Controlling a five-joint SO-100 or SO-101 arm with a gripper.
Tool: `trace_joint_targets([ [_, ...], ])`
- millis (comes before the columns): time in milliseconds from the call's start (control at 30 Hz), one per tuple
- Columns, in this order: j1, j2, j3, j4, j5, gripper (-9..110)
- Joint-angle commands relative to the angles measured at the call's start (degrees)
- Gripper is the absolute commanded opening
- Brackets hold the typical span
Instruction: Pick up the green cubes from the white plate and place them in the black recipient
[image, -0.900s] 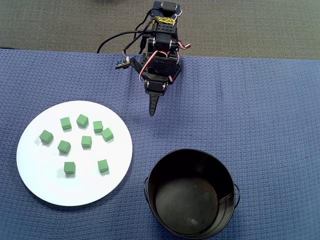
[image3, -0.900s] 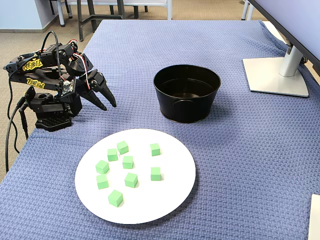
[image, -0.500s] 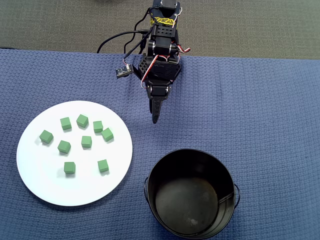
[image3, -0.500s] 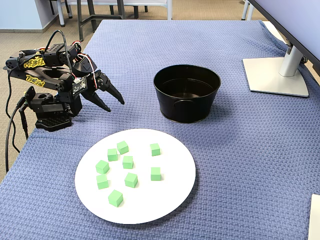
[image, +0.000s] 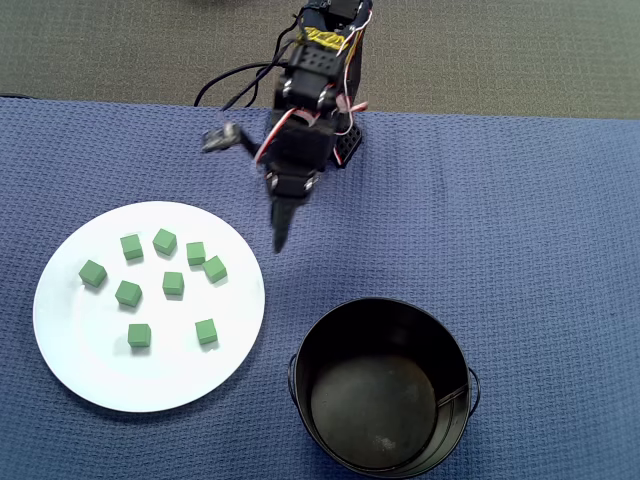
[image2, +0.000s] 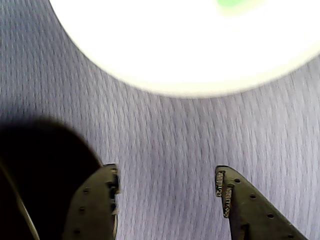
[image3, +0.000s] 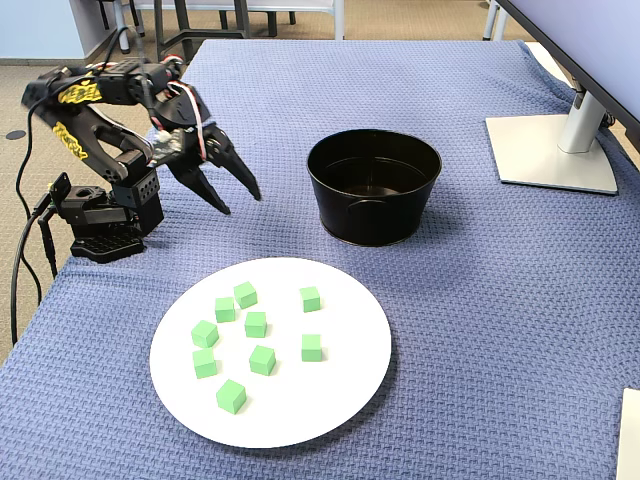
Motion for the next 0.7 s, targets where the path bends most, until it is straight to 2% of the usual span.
trace_joint_targets([
  [0, 6.15, -10.9, -7.29, -6.77, -10.81, 19],
  [133, 11.16, -17.31, -9.4, -14.24, -17.58, 18],
  [300, 14.33, -20.57, -13.54, -11.78, -23.2, 20],
  [500, 17.49, -28.83, -16.61, -16.0, -17.93, 18],
  [667, 17.75, -35.51, -24.26, -9.05, -10.2, 18],
])
